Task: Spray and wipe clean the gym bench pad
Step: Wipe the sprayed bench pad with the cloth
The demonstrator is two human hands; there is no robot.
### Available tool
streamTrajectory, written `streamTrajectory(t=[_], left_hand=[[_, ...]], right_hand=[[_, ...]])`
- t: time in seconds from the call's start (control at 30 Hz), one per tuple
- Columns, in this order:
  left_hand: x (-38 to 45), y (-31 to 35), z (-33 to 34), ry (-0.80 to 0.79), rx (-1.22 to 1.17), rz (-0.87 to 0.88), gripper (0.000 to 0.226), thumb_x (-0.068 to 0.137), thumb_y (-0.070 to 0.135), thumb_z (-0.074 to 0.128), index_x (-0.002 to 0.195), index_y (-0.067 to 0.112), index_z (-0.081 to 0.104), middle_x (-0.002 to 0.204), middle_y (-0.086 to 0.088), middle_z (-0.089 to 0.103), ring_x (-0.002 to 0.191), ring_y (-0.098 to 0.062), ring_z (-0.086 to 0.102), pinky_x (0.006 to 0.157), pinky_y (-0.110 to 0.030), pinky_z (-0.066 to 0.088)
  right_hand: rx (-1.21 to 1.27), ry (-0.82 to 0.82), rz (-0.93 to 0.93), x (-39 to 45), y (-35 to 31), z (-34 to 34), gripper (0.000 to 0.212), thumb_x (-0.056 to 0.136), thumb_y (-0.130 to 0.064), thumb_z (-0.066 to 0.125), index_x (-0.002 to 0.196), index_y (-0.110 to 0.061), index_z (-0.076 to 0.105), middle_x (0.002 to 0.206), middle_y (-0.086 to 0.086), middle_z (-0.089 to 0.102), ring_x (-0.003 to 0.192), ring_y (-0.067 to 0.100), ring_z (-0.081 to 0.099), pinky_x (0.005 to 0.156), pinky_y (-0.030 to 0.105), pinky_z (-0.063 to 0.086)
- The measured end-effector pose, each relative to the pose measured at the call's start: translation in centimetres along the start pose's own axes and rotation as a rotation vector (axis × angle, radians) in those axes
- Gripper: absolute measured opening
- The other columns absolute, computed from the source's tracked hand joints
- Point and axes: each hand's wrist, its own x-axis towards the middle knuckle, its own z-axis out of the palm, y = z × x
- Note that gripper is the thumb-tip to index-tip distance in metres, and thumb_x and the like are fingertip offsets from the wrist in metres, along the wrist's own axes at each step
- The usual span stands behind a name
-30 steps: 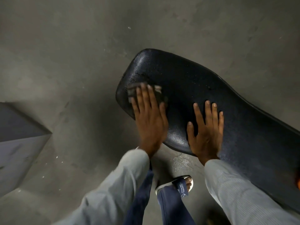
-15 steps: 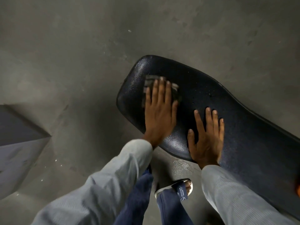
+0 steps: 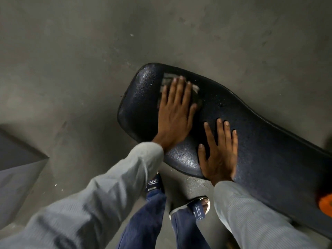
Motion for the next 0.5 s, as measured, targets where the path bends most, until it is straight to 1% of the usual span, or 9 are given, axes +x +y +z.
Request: streamTrajectory(t=[0.07,0.1,0.17,0.23,0.3,0.37,0.43,0.5], left_hand=[[-2.8,-0.4,0.0,-0.047,0.002,0.114,0.068,0.114,0.048,0.031,0.171,0.014,0.020,0.180,-0.012,0.011,0.168,-0.028,0.007,0.135,-0.052,0.008],[-3.7,-1.4,-0.2,-0.048,0.014,0.127,0.068,0.114,0.050,0.032,0.171,0.015,0.021,0.180,-0.011,0.012,0.168,-0.027,0.008,0.135,-0.052,0.010],[-4.1,-3.8,-0.8,-0.019,0.033,0.090,0.067,0.114,0.050,0.033,0.171,0.017,0.023,0.180,-0.010,0.014,0.168,-0.026,0.011,0.135,-0.053,0.012],[-2.7,-5.5,-1.2,0.015,0.055,0.014,0.066,0.114,0.049,0.033,0.171,0.018,0.023,0.180,-0.010,0.015,0.168,-0.027,0.011,0.136,-0.052,0.009],[-0.1,-5.1,-1.3,0.044,0.056,-0.085,0.065,0.114,0.049,0.029,0.171,0.017,0.024,0.180,-0.011,0.016,0.168,-0.028,0.011,0.136,-0.050,0.004],[1.9,-3.0,-0.9,0.063,0.048,-0.117,0.065,0.113,0.047,0.029,0.170,0.015,0.028,0.179,-0.013,0.020,0.167,-0.029,0.013,0.136,-0.052,0.005],[2.5,-0.8,-0.2,0.051,0.000,-0.011,0.064,0.112,0.045,0.032,0.168,0.013,0.031,0.178,-0.013,0.023,0.167,-0.030,0.015,0.135,-0.054,0.008],[1.3,1.2,0.5,0.008,-0.048,0.131,0.064,0.113,0.043,0.034,0.169,0.013,0.030,0.178,-0.012,0.021,0.167,-0.029,0.014,0.134,-0.053,0.009]], right_hand=[[0.008,0.007,0.002,0.0,0.0,0.2,0.069,0.105,-0.044,0.047,0.171,-0.026,0.033,0.180,0.017,0.025,0.168,0.039,0.021,0.137,0.059,0.015],[0.014,0.008,0.001,-0.1,0.1,0.2,0.070,0.105,-0.044,0.047,0.171,-0.026,0.032,0.180,0.017,0.025,0.168,0.039,0.021,0.137,0.059,0.015],[0.024,0.007,-0.003,-0.1,0.2,0.2,0.070,0.105,-0.044,0.048,0.171,-0.027,0.030,0.180,0.017,0.025,0.168,0.039,0.021,0.136,0.059,0.015],[0.026,0.001,-0.001,-0.2,0.3,0.2,0.071,0.105,-0.045,0.048,0.171,-0.028,0.030,0.179,0.016,0.026,0.168,0.039,0.021,0.136,0.060,0.016],[0.031,-0.001,0.001,-0.2,0.4,0.3,0.070,0.105,-0.044,0.048,0.171,-0.027,0.032,0.179,0.016,0.026,0.167,0.040,0.022,0.135,0.061,0.018],[0.034,0.005,0.000,-0.1,0.3,0.3,0.070,0.104,-0.044,0.049,0.170,-0.026,0.035,0.179,0.017,0.028,0.167,0.041,0.024,0.135,0.062,0.019],[0.036,0.015,-0.007,-0.1,0.2,0.3,0.069,0.103,-0.042,0.050,0.169,-0.024,0.038,0.178,0.018,0.029,0.166,0.041,0.025,0.134,0.062,0.020],[0.041,0.015,-0.004,-0.2,0.3,0.3,0.070,0.100,-0.040,0.053,0.166,-0.020,0.043,0.177,0.020,0.030,0.166,0.042,0.025,0.134,0.063,0.020]])
